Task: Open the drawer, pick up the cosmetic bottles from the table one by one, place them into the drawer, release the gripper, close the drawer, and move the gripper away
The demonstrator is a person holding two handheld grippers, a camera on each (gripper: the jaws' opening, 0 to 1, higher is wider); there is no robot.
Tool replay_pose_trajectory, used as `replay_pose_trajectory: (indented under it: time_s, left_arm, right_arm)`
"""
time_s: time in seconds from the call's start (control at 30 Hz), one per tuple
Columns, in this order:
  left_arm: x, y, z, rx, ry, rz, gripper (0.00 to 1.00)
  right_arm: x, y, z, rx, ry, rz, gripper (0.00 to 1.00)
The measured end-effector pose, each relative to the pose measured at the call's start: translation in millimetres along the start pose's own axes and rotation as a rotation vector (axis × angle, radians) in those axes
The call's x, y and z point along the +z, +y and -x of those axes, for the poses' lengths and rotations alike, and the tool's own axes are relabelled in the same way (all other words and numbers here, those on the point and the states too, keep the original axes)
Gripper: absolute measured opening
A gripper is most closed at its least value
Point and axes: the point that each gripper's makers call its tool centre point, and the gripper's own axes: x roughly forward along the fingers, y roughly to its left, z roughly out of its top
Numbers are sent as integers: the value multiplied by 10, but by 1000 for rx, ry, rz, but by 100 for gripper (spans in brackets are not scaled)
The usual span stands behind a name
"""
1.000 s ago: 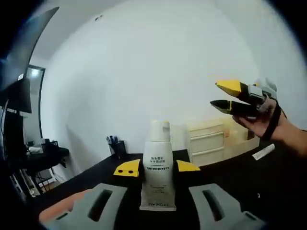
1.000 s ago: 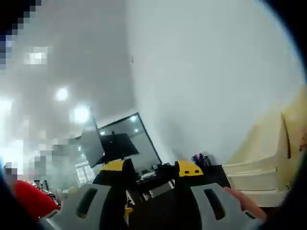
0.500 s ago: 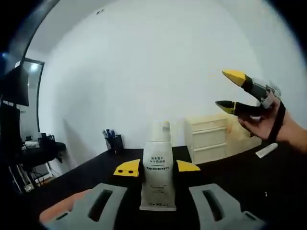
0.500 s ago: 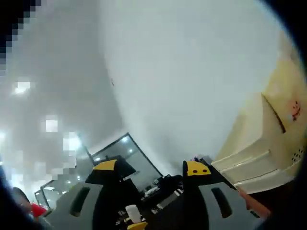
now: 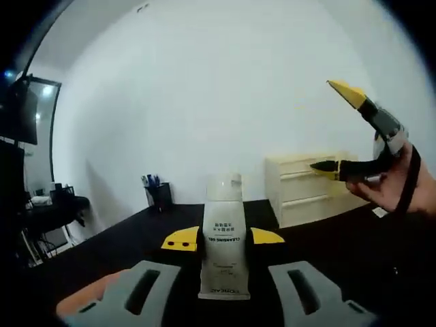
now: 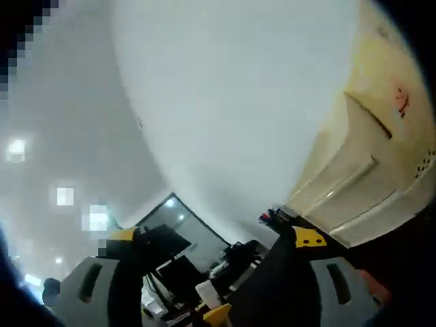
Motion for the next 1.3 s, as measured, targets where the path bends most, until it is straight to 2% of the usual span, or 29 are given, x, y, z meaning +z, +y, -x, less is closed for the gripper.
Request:
replay_pose_trajectory:
  time_s: [0.07, 0.13, 0.27, 0.4, 0.57, 0.77, 0.87, 1.07, 1.17, 1.3]
  left_arm:
    - [-21, 31, -18, 0, 2, 15, 21]
    - [-57, 28, -14, -4, -2, 28, 21]
    - [-107, 16, -18, -13, 0, 22, 21]
    - [-127, 8, 1, -41, -2, 58, 21]
    - [-128, -3, 50, -52, -13, 78, 21]
    - [-164, -23, 66, -57, -10, 61, 21]
    - [-171, -49, 69, -65, -10, 61, 21]
    - [-144, 7, 54, -75, -20, 91, 21]
    - [-121, 32, 52, -80, -29, 110, 21]
    - [-99, -5, 60, -87, -37, 121, 21]
  right_arm:
    - [-136, -106, 3, -29, 26, -30, 83]
    - [-193, -200, 17, -57, 29, -60, 83]
    - [-195, -335, 59, -101, 1, -95, 83]
    - [-204, -395, 89, -129, -18, -112, 82]
    - [-292, -440, 117, -155, -24, -121, 79]
    - [-381, -581, 184, -210, -27, -135, 73]
    - [-376, -607, 194, -200, -40, -145, 75]
    - [-353, -754, 232, -241, -45, -124, 73]
    - [-243, -755, 264, -229, -94, -103, 74]
    - [-212, -785, 278, -230, -111, -119, 74]
